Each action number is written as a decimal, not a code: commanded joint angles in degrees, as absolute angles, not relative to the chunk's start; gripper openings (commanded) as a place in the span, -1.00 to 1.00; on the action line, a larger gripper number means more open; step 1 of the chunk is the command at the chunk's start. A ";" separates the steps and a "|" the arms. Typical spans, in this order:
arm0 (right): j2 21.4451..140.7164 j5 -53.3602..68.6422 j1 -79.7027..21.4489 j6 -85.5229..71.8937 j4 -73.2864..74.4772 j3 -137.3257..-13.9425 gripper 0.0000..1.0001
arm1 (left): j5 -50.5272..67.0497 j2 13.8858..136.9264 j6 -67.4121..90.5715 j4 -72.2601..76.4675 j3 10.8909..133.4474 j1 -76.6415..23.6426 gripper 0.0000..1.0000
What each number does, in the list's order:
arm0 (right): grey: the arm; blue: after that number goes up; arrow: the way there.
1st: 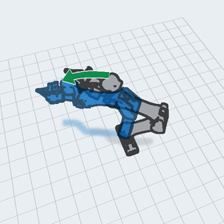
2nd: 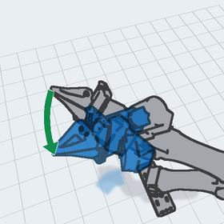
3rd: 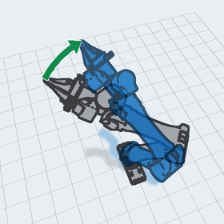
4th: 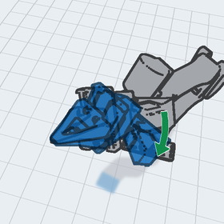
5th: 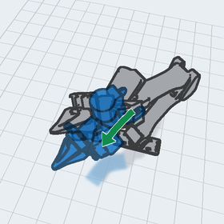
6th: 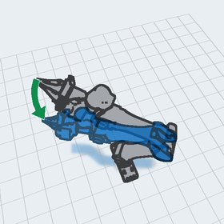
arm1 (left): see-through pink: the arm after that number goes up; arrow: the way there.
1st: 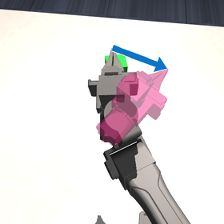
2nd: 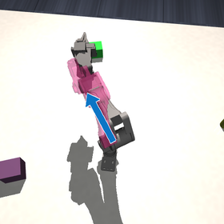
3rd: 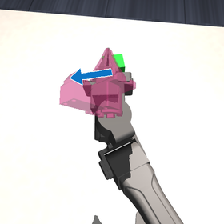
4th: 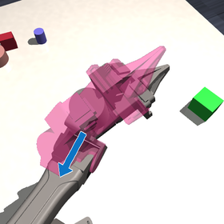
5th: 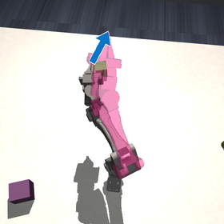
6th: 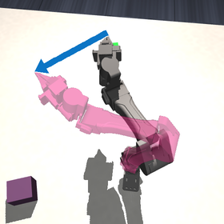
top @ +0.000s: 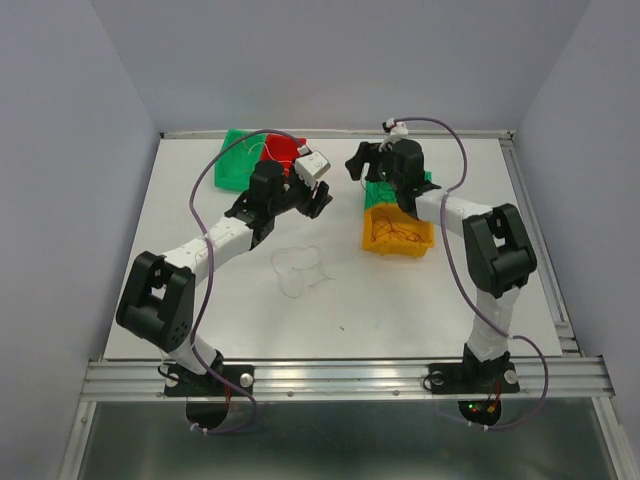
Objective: Untangle the cables
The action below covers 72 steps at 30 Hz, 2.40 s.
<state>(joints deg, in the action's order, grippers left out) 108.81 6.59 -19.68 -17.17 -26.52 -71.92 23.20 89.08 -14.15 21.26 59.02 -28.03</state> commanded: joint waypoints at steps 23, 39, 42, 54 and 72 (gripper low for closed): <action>123.75 -20.66 -26.54 -8.17 -14.77 -91.94 0.20 | 23.29 87.36 -15.12 22.68 61.17 -28.04 0.31; 126.91 -22.50 -26.63 -11.78 -9.76 -94.57 0.01 | 23.47 86.84 -15.21 22.50 61.17 -28.04 0.31; 126.91 -22.67 -26.54 -12.13 -9.67 -94.75 -0.51 | 23.55 86.75 -15.21 22.50 61.08 -28.12 0.31; 117.61 -26.45 -26.54 -14.76 -19.49 -81.94 -0.99 | 23.73 86.57 -15.29 22.41 61.00 -28.12 0.31; 109.34 -39.11 -23.91 -37.86 -16.44 -68.92 -0.99 | 24.34 85.34 -15.21 22.32 60.29 -28.12 0.31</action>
<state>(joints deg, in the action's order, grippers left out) 112.36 -36.45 -25.76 -29.45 -16.86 -71.81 23.27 89.06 -14.72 20.69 59.02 -28.03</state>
